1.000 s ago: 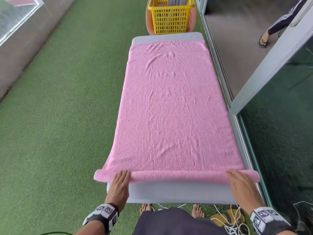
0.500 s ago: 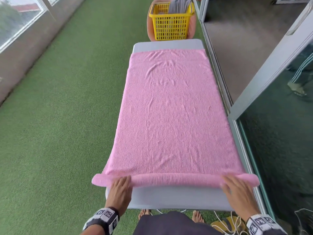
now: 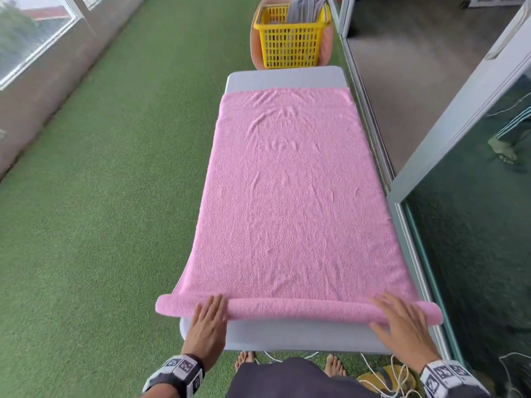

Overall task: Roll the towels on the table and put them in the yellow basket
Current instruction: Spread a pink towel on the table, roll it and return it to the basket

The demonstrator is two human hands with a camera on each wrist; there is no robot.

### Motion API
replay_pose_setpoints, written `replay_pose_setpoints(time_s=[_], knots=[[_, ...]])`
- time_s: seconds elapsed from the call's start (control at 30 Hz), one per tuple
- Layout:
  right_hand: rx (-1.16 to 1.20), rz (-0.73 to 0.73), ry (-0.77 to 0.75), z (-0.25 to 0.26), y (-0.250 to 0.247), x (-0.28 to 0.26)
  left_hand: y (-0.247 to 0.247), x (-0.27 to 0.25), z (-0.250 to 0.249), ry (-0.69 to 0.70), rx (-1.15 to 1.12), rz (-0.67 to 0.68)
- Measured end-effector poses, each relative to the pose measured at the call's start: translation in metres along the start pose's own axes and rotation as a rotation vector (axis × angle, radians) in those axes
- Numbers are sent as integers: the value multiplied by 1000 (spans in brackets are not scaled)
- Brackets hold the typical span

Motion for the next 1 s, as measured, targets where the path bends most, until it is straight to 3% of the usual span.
replay_pose_setpoints(time_s=[0.1, 0.23, 0.37, 0.47, 0.57, 0.63, 0.7, 0.83, 0.93, 1.0], knots=[[13, 76, 13, -2, 16, -16, 12, -14, 1, 17, -82, 17], [46, -87, 2, -5, 17, -10, -14, -3, -9, 1, -107, -26], [17, -320, -62, -5, -1, 7, -14, 13, -8, -101, -57, -11], [138, -245, -73, -6, 0, 2, -9, 4, -12, -109, -115, 5], [67, -118, -99, -15, 20, -12, -3, -12, -14, -46, -129, 43], [28, -58, -12, -20, 22, -11, -5, -14, -17, -62, -173, 101], [4, -22, 78, -16, 10, 1, -13, -8, -19, -54, -170, 76], [-87, 5, 15, 3, -30, 33, -23, 22, -18, -117, -183, -17], [-32, -62, -8, 11, -34, 39, -16, 28, -15, -170, -222, -4], [-33, 25, -51, 13, -25, 27, -10, 22, -12, -132, -218, 56]])
Point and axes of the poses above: each hand's wrist, its own x-axis towards the middle knuckle, its own y-axis out of the palm, z = x × y, the point moved 1 cm from there along x, towards the middle knuckle, and after that the axes turned 1 degree about -x, right-handed, at the moved point
